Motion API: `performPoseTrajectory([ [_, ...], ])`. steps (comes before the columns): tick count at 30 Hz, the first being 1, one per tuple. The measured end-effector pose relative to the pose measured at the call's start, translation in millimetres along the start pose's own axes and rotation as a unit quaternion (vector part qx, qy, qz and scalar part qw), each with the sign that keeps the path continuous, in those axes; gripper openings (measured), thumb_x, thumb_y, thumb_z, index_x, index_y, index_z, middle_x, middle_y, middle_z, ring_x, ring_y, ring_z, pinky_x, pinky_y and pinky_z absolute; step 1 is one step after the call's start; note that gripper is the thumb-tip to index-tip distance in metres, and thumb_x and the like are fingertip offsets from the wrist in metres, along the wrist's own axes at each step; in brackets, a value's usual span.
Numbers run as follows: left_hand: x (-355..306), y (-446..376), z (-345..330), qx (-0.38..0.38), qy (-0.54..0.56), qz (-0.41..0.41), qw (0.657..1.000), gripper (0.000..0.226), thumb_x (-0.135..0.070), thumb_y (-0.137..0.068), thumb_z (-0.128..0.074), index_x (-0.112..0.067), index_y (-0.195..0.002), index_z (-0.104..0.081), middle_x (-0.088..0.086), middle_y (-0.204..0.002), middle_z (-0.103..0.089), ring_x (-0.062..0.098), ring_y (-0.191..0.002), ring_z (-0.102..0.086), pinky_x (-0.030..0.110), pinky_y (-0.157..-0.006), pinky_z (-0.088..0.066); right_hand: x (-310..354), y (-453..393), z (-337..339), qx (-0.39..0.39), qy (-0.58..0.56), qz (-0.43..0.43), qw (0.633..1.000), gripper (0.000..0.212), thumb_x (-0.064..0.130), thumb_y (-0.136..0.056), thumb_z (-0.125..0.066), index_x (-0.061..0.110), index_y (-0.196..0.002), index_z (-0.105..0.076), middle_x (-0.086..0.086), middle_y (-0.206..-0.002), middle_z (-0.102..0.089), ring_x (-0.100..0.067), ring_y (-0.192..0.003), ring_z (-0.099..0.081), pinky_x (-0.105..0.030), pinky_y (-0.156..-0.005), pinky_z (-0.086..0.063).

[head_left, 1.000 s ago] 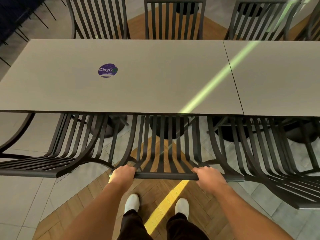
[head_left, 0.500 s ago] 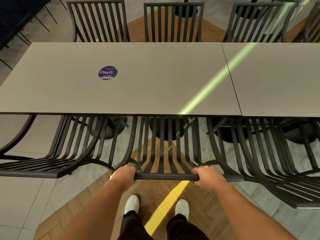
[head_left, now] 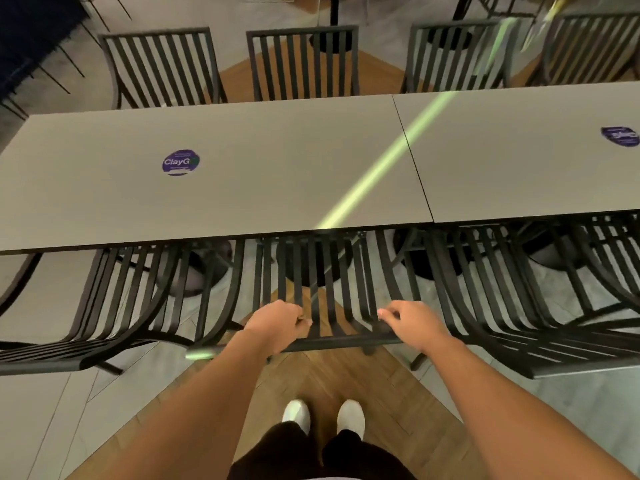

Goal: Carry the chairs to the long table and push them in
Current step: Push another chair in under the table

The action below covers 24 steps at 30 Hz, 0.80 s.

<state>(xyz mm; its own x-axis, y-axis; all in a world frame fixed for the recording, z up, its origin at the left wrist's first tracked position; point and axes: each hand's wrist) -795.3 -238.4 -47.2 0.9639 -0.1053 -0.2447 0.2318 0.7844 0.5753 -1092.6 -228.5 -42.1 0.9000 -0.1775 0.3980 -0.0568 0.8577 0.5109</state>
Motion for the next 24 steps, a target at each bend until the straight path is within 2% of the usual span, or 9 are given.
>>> performPoseTrajectory([
  [3,-24,-11,14,-0.022,0.005,-0.048,0.999,0.037,-0.046,-0.108,-0.039,-0.023,-0.122,-0.065,-0.003,-0.104,-0.069,0.015,-0.092,-0.065,0.031,-0.084,-0.052,-13,6,16,-0.02,0.008,-0.028,0.999,0.036,0.053,-0.104,-0.046,0.027,-0.11,-0.069,0.003,-0.096,-0.07,-0.014,-0.086,-0.063,-0.035,-0.078,-0.054],
  [5,-38,-17,25,-0.028,-0.002,-0.077,0.997,0.034,-0.043,-0.109,-0.04,-0.023,-0.121,-0.065,-0.003,-0.104,-0.069,0.014,-0.093,-0.067,0.031,-0.085,-0.054,-22,12,26,-0.037,0.001,-0.056,0.998,0.034,0.053,-0.104,-0.046,0.027,-0.11,-0.068,0.002,-0.096,-0.07,-0.015,-0.086,-0.064,-0.035,-0.077,-0.054],
  [10,-68,-30,44,-0.023,-0.013,-0.126,0.992,0.031,-0.039,-0.109,-0.043,-0.022,-0.115,-0.068,-0.003,-0.097,-0.071,0.012,-0.087,-0.067,0.036,-0.089,-0.056,-47,33,46,-0.059,-0.036,-0.121,0.99,0.035,0.052,-0.104,-0.048,0.026,-0.116,-0.067,0.0,-0.104,-0.071,-0.019,-0.094,-0.065,-0.043,-0.088,-0.056],
  [13,-85,-41,49,-0.019,-0.016,-0.147,0.989,0.028,-0.038,-0.109,-0.044,-0.022,-0.11,-0.067,-0.005,-0.092,-0.068,0.01,-0.083,-0.066,0.033,-0.085,-0.056,-66,43,56,-0.082,-0.043,-0.143,0.985,0.034,0.051,-0.104,-0.048,0.024,-0.113,-0.068,0.002,-0.096,-0.069,-0.018,-0.09,-0.065,-0.043,-0.086,-0.057],
  [16,-110,-51,51,-0.015,-0.022,-0.161,0.987,0.027,-0.039,-0.108,-0.045,-0.024,-0.109,-0.068,-0.006,-0.091,-0.069,0.008,-0.08,-0.066,0.029,-0.081,-0.055,-88,51,68,-0.101,-0.045,-0.159,0.981,0.034,0.051,-0.104,-0.049,0.025,-0.114,-0.069,0.001,-0.099,-0.07,-0.018,-0.092,-0.064,-0.04,-0.086,-0.056],
  [20,-161,-65,49,-0.026,-0.041,-0.177,0.983,0.03,-0.04,-0.108,-0.044,-0.023,-0.113,-0.069,-0.007,-0.092,-0.07,0.007,-0.079,-0.066,0.027,-0.077,-0.054,-133,61,85,-0.128,-0.059,-0.175,0.974,0.035,0.052,-0.103,-0.05,0.025,-0.116,-0.07,0.001,-0.102,-0.073,-0.019,-0.093,-0.065,-0.037,-0.083,-0.053],
  [24,-231,-74,37,-0.018,-0.034,-0.175,0.984,0.036,-0.042,-0.109,-0.041,-0.02,-0.114,-0.069,-0.003,-0.094,-0.071,0.013,-0.082,-0.068,0.036,-0.083,-0.059,-194,68,109,-0.127,-0.046,-0.176,0.975,0.033,0.052,-0.103,-0.049,0.027,-0.115,-0.069,0.002,-0.1,-0.072,-0.017,-0.087,-0.063,-0.035,-0.078,-0.051],
])
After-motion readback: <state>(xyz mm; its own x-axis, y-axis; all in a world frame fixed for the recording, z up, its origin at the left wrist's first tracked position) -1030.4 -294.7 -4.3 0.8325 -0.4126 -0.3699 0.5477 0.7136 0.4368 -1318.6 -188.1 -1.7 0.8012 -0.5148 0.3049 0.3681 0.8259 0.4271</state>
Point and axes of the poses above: each hand's wrist, its own y-axis away from the middle knuckle, its own z-axis out of the back of the hand, x = y × z
